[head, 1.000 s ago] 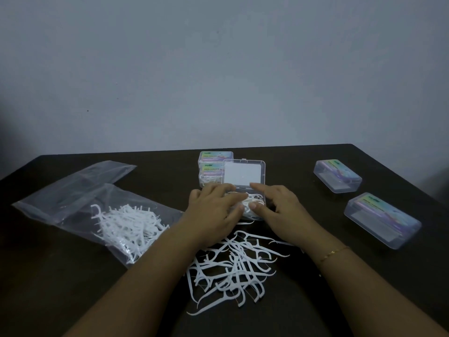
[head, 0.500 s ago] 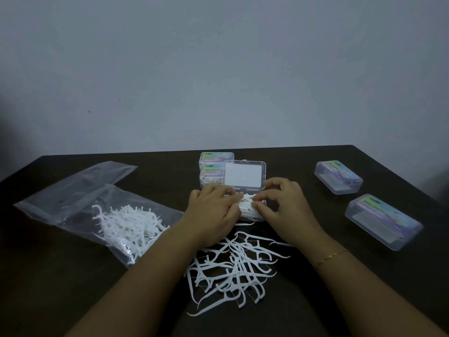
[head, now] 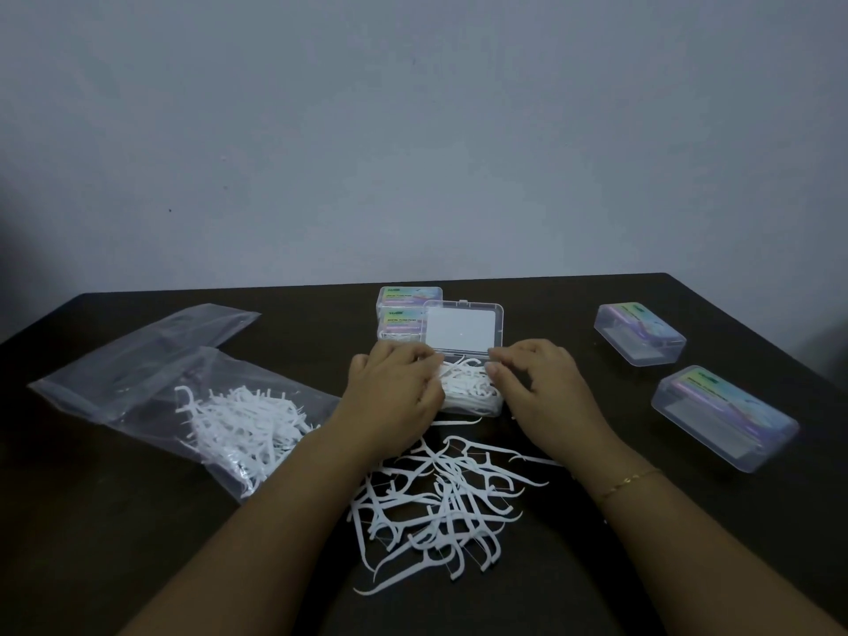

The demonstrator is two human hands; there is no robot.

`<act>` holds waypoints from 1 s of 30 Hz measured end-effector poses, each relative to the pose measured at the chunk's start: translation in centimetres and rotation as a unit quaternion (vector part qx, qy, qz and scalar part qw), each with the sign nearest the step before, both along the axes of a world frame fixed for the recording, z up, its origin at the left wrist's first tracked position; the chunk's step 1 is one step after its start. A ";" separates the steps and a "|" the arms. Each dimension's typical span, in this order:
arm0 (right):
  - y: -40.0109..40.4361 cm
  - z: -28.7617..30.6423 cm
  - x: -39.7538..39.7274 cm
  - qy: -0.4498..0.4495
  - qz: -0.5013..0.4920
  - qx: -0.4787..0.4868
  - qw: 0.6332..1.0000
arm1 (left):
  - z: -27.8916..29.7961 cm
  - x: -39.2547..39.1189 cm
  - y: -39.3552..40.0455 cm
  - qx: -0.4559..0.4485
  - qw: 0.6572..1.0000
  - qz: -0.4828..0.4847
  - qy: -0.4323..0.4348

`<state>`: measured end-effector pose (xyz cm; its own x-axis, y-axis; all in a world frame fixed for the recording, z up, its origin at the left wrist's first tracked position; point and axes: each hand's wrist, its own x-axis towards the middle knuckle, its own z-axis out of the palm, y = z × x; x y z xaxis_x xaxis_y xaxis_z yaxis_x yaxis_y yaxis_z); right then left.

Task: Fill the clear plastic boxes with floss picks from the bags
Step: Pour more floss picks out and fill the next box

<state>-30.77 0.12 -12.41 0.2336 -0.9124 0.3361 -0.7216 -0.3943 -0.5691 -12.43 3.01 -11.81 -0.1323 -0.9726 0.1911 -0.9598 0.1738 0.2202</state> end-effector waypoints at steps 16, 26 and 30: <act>-0.3 -0.1 -0.2 0.035 -0.010 0.002 0.999 | 0.2 0.0 0.1 -0.004 1.000 -0.015 0.013; -0.5 2.0 -2.9 0.012 -0.074 0.192 0.978 | 2.3 1.3 0.8 -0.051 0.998 0.041 0.019; 0.4 2.8 -3.2 0.065 -0.033 0.275 0.959 | 2.7 1.6 1.3 -0.028 0.999 0.035 0.022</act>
